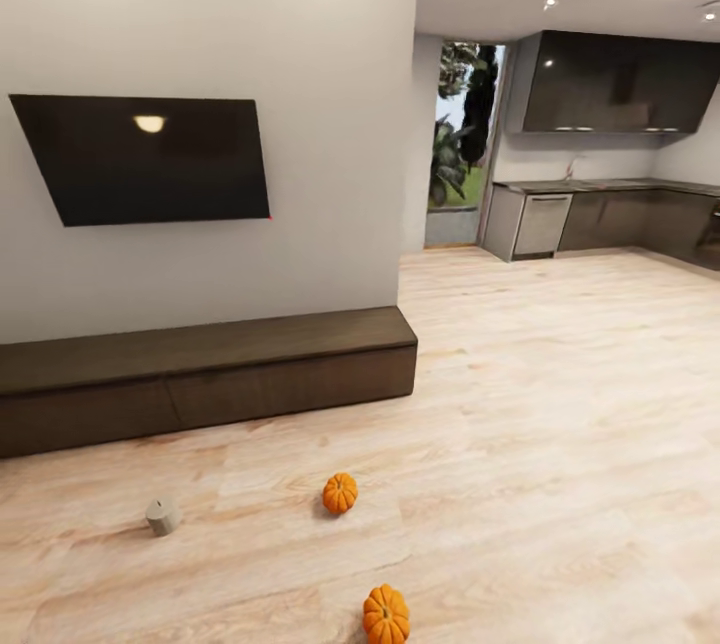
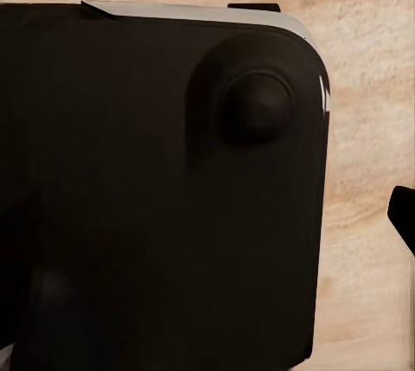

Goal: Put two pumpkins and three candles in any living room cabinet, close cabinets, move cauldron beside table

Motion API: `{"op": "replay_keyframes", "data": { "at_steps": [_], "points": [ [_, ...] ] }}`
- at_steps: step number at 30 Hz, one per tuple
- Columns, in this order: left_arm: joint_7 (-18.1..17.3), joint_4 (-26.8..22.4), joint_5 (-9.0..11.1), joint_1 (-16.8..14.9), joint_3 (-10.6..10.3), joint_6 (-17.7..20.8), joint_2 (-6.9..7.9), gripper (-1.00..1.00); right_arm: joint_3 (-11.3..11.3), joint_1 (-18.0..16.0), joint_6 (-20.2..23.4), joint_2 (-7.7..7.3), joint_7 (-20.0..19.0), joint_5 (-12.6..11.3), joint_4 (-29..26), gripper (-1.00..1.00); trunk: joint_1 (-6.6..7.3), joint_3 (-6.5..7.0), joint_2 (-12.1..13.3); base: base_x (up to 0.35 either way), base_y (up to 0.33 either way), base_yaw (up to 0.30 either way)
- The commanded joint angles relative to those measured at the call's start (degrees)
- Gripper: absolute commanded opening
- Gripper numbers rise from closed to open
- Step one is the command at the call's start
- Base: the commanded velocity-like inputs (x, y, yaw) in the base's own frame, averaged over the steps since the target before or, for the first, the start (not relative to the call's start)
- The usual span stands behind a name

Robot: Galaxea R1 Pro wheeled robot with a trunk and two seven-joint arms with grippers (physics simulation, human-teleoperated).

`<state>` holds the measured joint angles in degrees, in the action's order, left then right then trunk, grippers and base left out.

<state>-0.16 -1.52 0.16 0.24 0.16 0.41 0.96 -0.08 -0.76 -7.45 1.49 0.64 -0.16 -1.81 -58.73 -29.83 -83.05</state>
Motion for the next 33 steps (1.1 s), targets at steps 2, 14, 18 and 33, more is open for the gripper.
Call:
{"op": "replay_keyframes", "data": {
  "at_steps": [2,14,18,33],
  "points": [
    [-0.02,-0.10,0.02,0.03,0.01,0.03,0.00,1.00,-0.01,-0.03,-0.19,0.01,0.07,-0.02,0.05,1.00,0.00,-0.16,-0.02,0.000,0.000,0.239],
    [-0.02,-0.13,0.02,0.03,0.01,0.03,0.00,1.00,-0.01,-0.03,-0.19,0.01,0.07,-0.02,0.05,1.00,0.00,-0.83,-0.02,0.000,0.000,0.239],
    [-0.02,-0.14,0.02,0.03,0.01,0.03,0.00,1.00,-0.01,-0.03,-0.19,0.01,0.07,-0.02,0.05,1.00,0.00,-1.06,-0.02,0.000,0.000,0.239],
    [-0.02,-0.13,0.02,0.03,0.01,0.03,0.00,1.00,0.06,-0.03,-0.22,0.09,0.05,0.05,0.05,1.00,0.00,-1.91,-0.02,0.000,0.000,0.235]
  ]
}}
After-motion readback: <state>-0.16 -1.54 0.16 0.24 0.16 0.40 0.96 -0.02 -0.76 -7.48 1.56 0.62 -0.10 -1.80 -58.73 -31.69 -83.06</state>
